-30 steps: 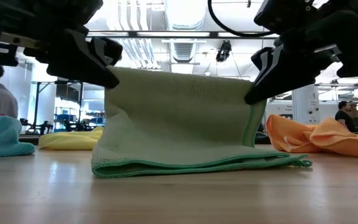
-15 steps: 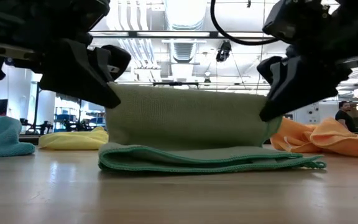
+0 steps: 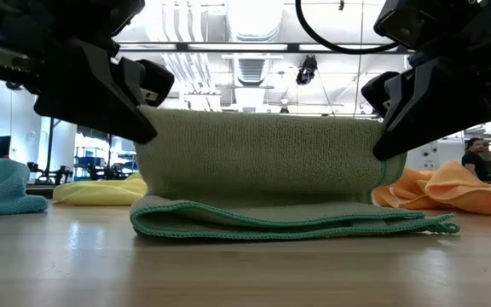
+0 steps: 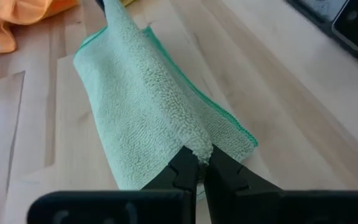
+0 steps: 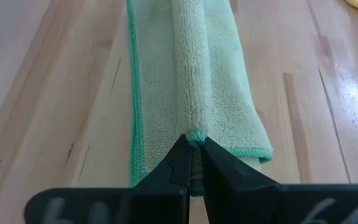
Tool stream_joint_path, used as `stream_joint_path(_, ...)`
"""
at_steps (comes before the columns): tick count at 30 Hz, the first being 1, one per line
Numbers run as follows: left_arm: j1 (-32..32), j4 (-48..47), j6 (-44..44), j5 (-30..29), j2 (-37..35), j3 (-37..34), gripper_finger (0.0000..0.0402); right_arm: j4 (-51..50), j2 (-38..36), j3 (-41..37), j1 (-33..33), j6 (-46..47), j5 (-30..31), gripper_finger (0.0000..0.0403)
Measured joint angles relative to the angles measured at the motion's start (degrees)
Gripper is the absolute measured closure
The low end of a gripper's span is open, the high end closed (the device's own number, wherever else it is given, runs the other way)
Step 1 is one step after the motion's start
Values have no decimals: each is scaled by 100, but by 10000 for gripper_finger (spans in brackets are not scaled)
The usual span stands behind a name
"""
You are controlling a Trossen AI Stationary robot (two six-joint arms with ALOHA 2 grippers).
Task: Fold microfiber towels
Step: Fold the light green microfiber cloth
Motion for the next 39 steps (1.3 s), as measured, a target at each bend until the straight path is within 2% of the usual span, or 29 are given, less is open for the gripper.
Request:
stream_joint_path(13,-2,91,-136,116,91,-3,400,30,0,-7,11,162,-168,390)
stream_joint_path(19,-42,-7,-288,439,357,-31,350,-161,26,-51,27,198,-504,379)
stream_joint_path(24,-17,54,-443,340,396,-6,286,-176,11,-71,15,446,-471,328)
stream_joint_path(28,-20,74,-439,317,275,7,252,-112,11,-68,17,476,-592,272)
stream_joint_path(32,-11,100,-438,279,53,8,236,-98,11,-68,15,680,-645,220)
stream_joint_path(39,-7,285,-437,210,-244,30,233,-57,11,-63,15,999,-1000,151)
